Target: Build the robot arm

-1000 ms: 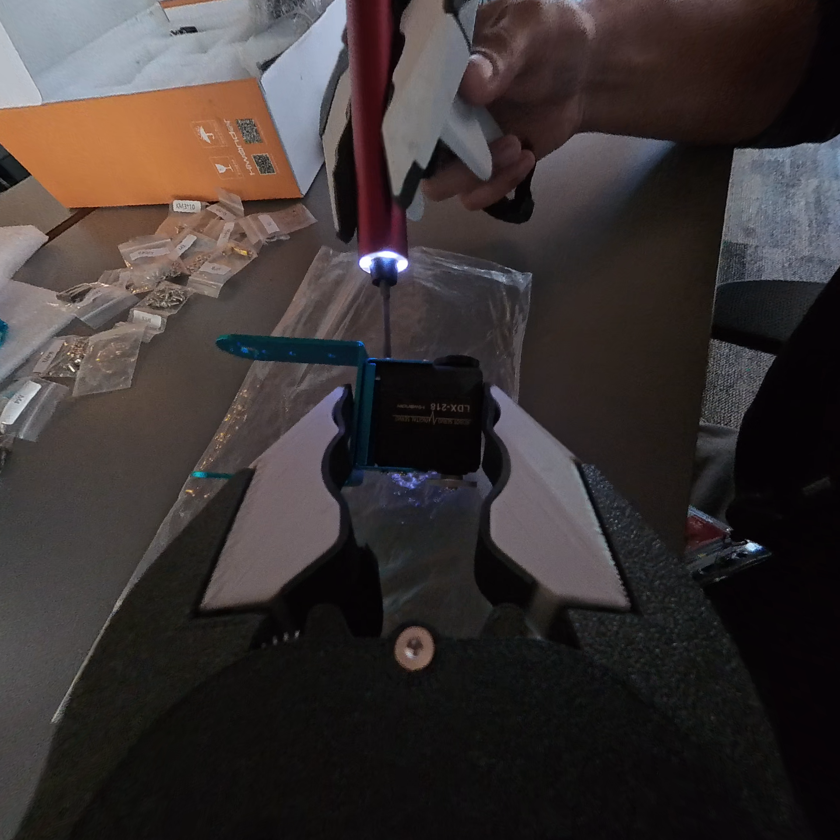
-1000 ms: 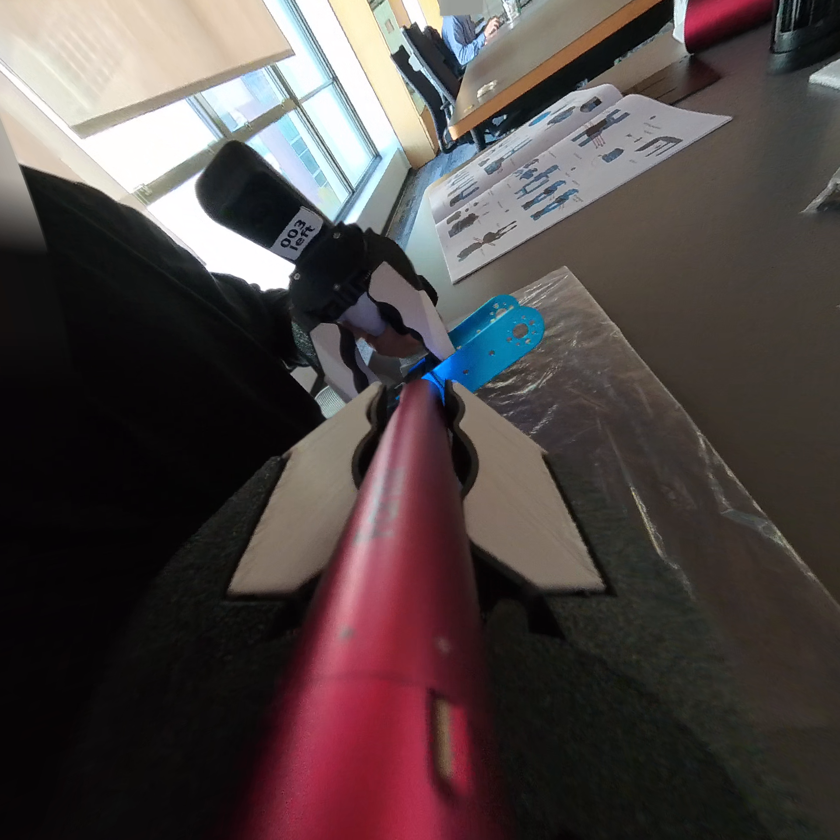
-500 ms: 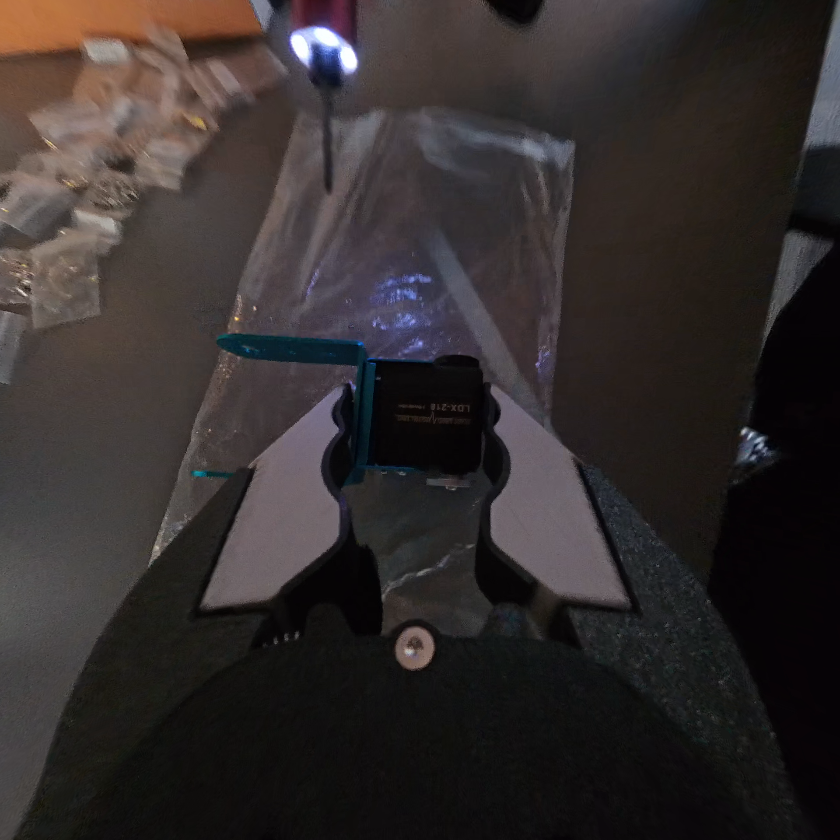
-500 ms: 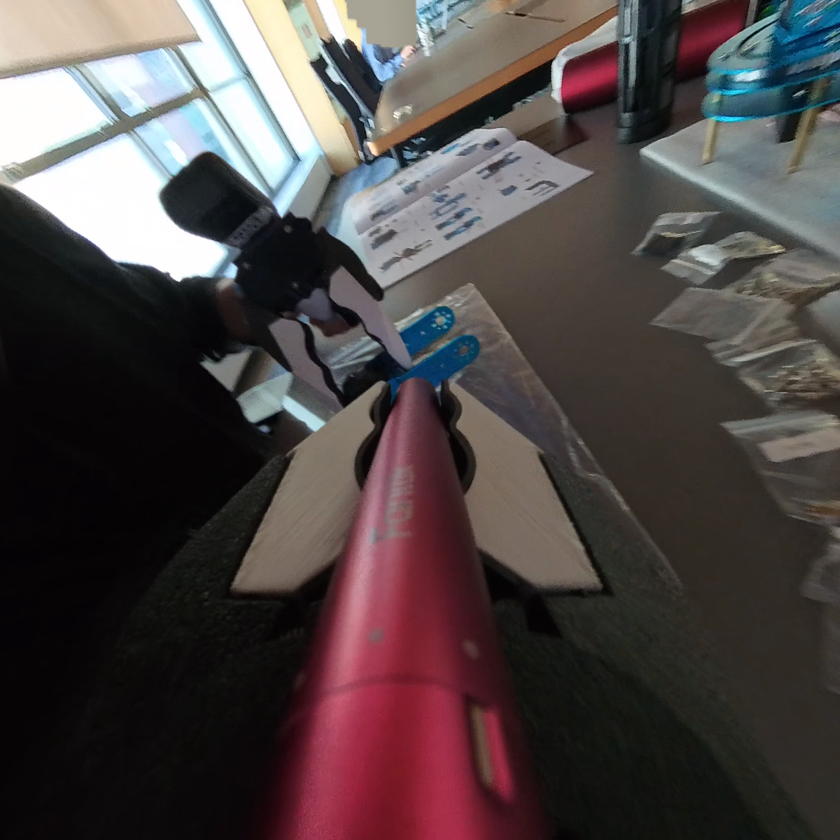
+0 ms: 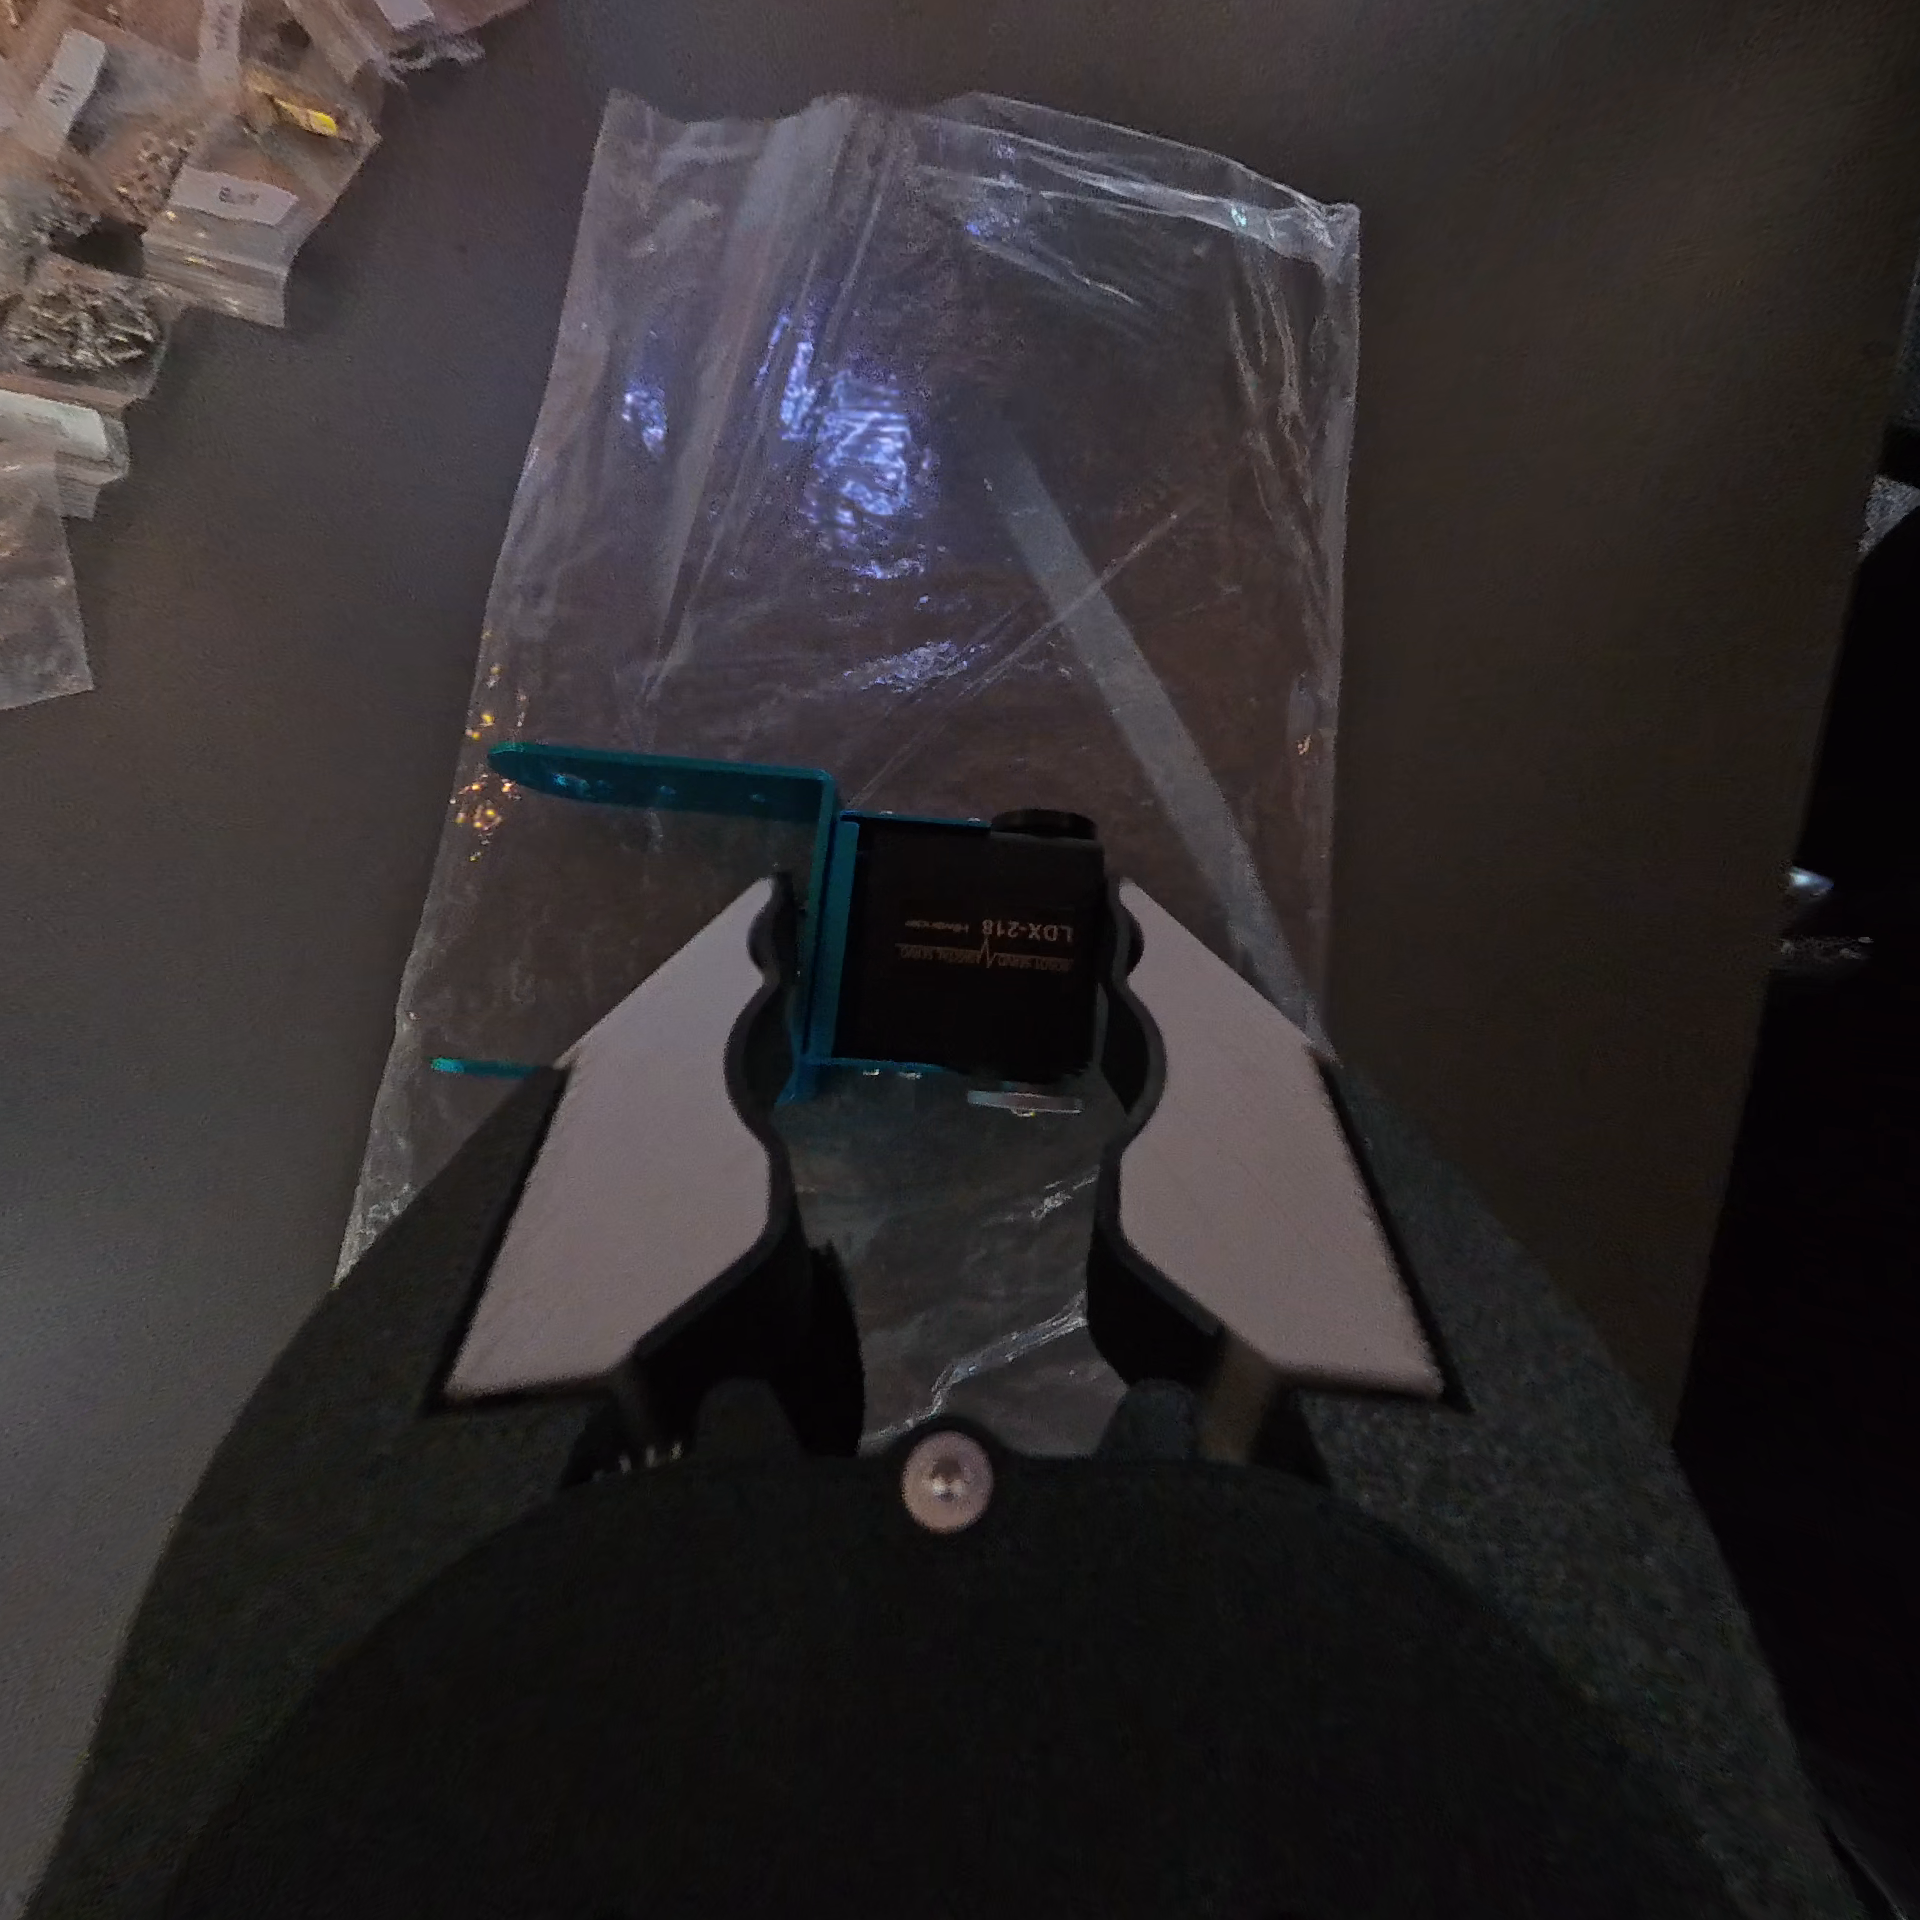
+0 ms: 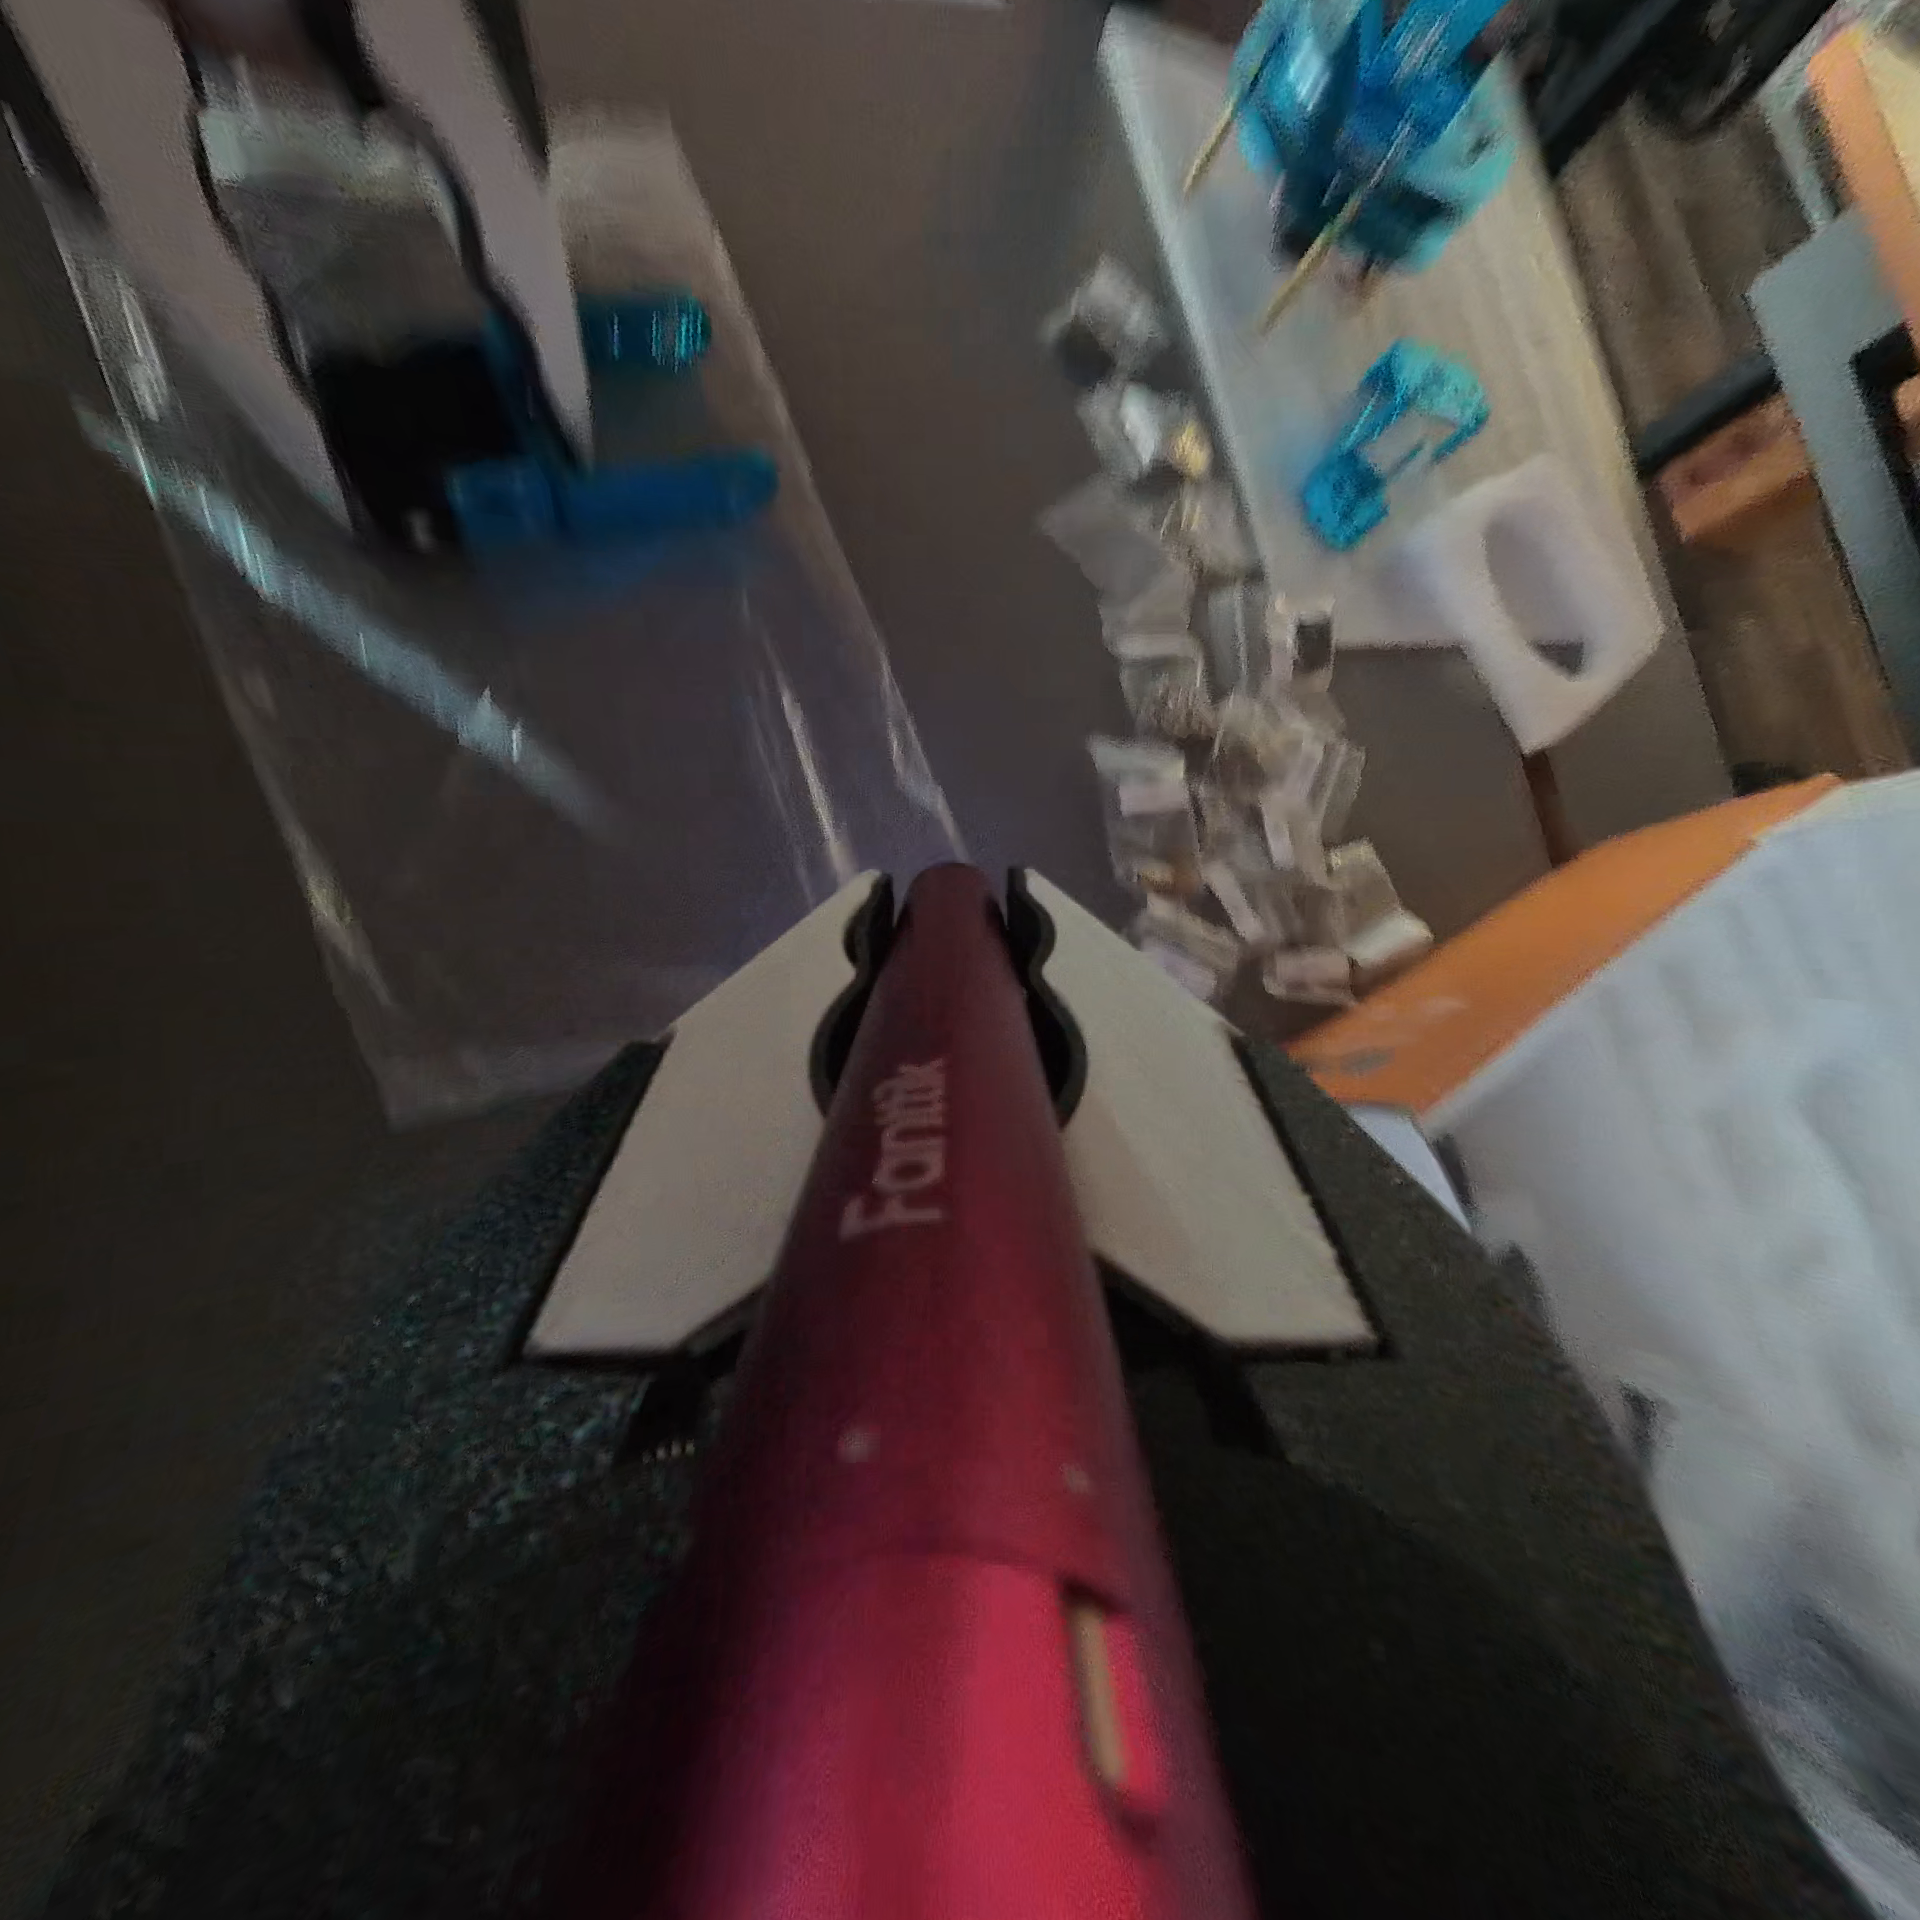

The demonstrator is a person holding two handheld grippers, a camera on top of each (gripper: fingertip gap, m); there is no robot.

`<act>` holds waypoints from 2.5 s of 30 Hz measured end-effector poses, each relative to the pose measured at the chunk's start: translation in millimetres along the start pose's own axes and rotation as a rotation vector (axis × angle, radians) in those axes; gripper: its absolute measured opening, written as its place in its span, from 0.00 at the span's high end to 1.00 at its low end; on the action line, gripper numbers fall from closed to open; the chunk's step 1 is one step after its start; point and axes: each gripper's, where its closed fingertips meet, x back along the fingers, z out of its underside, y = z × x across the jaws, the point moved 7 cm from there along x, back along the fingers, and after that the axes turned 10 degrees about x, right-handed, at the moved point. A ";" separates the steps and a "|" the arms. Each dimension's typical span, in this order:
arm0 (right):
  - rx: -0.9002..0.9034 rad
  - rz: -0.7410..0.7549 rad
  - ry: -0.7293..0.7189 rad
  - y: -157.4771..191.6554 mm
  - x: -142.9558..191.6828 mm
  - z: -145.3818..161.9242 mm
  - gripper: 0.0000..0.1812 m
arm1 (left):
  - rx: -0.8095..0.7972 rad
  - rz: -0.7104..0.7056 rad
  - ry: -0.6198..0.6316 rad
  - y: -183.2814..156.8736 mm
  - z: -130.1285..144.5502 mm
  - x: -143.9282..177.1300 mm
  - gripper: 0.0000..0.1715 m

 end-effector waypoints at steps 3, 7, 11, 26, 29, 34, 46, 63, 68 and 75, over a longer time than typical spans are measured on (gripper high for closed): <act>0.114 -0.190 0.342 19.4 25.5 14.4 0.89 | 0.003 -0.052 -0.066 -2.7 3.6 9.2 0.59; -0.014 -0.471 0.671 29.8 48.3 36.9 0.88 | 0.021 -0.118 -0.201 -9.8 11.7 41.6 0.63; -0.088 -0.584 0.819 30.7 29.3 48.9 0.88 | 0.046 -0.205 -0.364 -23.4 26.6 88.7 0.68; -0.176 -0.645 0.791 20.9 -32.1 26.7 0.89 | 0.119 -0.453 -0.572 -70.5 125.8 187.9 0.73; -0.146 -0.626 0.811 24.0 -41.3 34.9 0.89 | 0.163 -0.466 -0.579 -75.6 141.9 190.3 0.73; -0.132 -0.604 0.834 33.5 -47.9 44.6 0.88 | 0.264 -0.457 -0.585 -76.5 159.6 185.2 0.73; -0.171 -0.429 0.739 37.0 -43.9 47.1 0.85 | 0.349 -0.551 -0.543 -78.5 179.0 188.1 0.73; -0.466 -0.323 -0.587 219.7 -32.0 -165.4 0.78 | 0.847 -0.830 -0.619 -180.2 309.2 227.5 0.74; -0.207 -0.504 -0.578 308.3 -69.6 -198.9 0.82 | 0.913 -0.986 -0.551 -250.6 345.8 216.2 0.74; -0.277 -0.771 -0.496 380.9 -153.8 -175.1 0.80 | 1.187 -1.071 -0.640 -339.7 400.5 201.7 0.75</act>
